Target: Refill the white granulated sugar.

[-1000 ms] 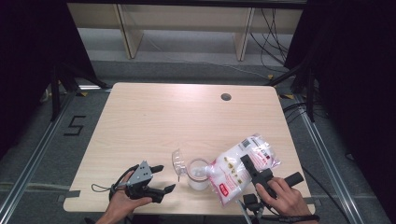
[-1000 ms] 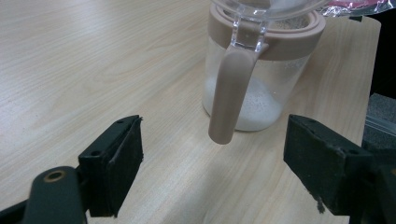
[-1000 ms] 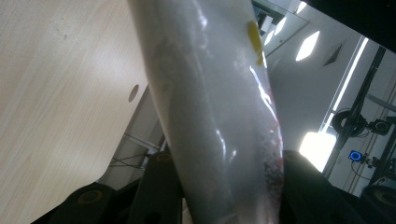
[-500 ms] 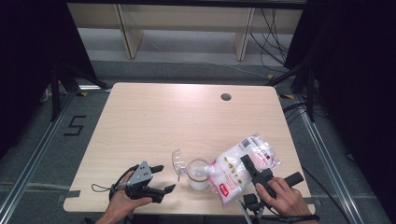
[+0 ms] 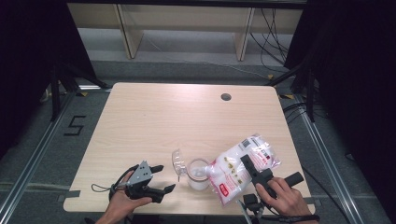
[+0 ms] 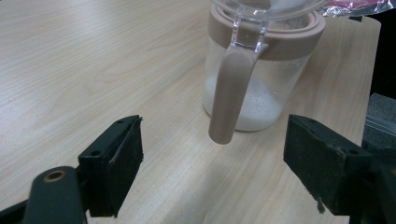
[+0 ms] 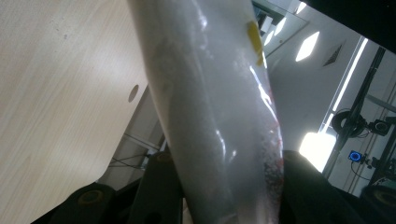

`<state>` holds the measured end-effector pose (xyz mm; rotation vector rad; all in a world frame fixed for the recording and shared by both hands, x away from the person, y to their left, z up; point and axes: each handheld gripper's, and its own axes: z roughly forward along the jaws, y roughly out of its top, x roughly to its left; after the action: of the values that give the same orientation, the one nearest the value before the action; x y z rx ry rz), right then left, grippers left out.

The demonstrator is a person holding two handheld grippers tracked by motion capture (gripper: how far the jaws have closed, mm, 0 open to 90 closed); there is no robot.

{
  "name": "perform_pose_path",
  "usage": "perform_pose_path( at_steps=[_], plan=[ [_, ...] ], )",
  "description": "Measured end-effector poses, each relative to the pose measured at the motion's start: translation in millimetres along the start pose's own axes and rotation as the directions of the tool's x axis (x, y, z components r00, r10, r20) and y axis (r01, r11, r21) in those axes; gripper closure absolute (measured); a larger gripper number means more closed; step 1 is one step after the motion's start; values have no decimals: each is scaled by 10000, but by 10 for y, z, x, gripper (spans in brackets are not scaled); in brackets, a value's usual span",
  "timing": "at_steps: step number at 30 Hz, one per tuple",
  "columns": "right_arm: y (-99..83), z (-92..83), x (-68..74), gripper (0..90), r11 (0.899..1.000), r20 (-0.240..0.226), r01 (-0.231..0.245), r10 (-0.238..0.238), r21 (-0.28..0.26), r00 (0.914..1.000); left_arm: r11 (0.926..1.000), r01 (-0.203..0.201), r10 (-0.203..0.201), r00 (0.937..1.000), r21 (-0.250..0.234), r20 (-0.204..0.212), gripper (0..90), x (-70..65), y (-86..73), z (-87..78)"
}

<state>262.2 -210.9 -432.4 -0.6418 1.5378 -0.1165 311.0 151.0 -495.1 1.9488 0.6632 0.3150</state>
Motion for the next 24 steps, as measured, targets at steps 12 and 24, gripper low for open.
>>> perform_pose_path(
  at_steps=[12, 24],
  plan=[
    [1, -1, -1, 723, 10000, 24, -11, 11, -3, 10000, 9999, -118, 118, 9999, -1, 32, 195, 7, 3, 0],
    [1, 0, -1, 723, 10000, 23, -12, 12, -3, 10000, 9999, -115, 115, 9999, 7, 56, 194, 10, 3, -2]
  ],
)
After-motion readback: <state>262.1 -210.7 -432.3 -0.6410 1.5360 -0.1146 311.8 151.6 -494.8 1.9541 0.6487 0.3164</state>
